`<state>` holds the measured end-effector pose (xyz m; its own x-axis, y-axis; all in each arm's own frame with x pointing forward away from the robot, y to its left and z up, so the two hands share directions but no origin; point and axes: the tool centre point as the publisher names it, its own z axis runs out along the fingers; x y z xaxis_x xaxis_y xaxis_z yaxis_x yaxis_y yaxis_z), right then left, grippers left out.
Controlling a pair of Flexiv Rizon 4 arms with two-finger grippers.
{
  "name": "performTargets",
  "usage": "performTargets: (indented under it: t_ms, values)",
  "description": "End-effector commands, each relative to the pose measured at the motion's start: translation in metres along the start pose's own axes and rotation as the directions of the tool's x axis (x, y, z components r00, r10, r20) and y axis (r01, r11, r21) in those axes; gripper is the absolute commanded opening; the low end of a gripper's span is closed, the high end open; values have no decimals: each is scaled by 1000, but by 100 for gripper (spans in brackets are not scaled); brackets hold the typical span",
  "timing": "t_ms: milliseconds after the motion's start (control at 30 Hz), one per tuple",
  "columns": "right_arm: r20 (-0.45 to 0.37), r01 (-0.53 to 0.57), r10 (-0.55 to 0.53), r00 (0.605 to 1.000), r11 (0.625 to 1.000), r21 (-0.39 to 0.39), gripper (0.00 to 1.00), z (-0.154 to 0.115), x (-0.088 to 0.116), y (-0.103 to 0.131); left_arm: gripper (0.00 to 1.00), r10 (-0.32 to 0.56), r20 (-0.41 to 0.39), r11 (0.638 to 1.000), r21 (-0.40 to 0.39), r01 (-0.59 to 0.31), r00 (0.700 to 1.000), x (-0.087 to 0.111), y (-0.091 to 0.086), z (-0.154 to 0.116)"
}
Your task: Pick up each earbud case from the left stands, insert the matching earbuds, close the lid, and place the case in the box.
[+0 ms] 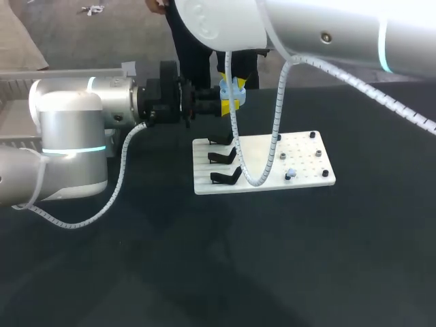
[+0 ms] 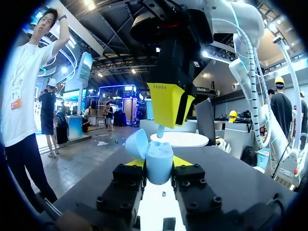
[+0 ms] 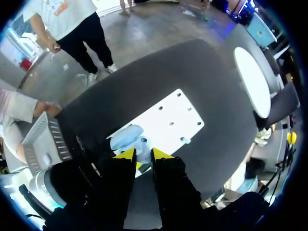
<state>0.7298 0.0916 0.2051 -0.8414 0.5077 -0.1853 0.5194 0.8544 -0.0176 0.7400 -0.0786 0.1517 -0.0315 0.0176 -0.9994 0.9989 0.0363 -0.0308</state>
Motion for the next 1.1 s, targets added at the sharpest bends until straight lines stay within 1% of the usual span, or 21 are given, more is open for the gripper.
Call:
performTargets:
  t_ms: [33, 1100]
  values:
    - [-7, 1, -1, 1000, 1000, 9, 0, 2, -3, 3, 0, 4, 5, 1000, -4, -4, 1000, 1, -1, 0]
    - [-27, 8, -7, 1000, 999, 32, 0, 13, -5, 5, 0, 4, 5, 1000, -4, -4, 1000, 1, -1, 0]
